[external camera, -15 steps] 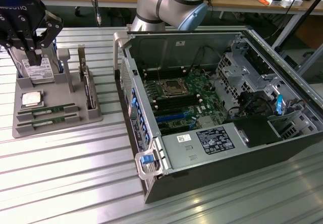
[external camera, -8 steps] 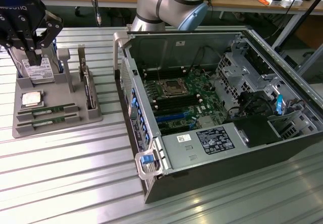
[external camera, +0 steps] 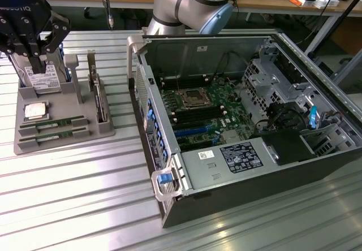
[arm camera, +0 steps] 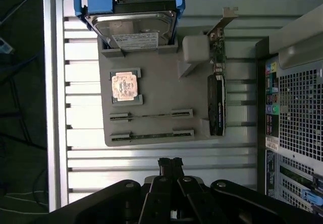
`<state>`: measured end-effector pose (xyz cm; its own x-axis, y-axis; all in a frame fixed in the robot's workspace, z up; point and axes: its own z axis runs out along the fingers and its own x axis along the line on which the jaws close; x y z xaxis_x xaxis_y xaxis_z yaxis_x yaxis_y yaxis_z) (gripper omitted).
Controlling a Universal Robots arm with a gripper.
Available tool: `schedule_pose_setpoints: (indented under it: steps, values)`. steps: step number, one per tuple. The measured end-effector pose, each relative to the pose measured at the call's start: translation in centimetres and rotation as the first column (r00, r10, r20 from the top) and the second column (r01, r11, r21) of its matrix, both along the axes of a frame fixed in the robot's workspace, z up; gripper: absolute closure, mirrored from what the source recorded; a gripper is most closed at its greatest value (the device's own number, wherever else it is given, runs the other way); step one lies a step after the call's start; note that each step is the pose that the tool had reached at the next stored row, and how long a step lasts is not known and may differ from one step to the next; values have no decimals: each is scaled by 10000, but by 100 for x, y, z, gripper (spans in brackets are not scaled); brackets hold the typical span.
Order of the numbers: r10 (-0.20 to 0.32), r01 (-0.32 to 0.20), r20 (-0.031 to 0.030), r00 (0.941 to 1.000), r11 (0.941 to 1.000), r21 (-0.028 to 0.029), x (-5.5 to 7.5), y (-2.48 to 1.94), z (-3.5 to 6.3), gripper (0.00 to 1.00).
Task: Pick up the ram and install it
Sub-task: 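Pick up the ram and move it above insertion slot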
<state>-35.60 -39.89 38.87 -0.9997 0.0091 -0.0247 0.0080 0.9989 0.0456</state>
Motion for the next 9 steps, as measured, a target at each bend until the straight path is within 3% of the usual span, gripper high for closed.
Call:
schedule_pose_setpoints:
  steps: [9]
  values:
    - [730,-730,0,9973,9973,0,0,0,0,90]
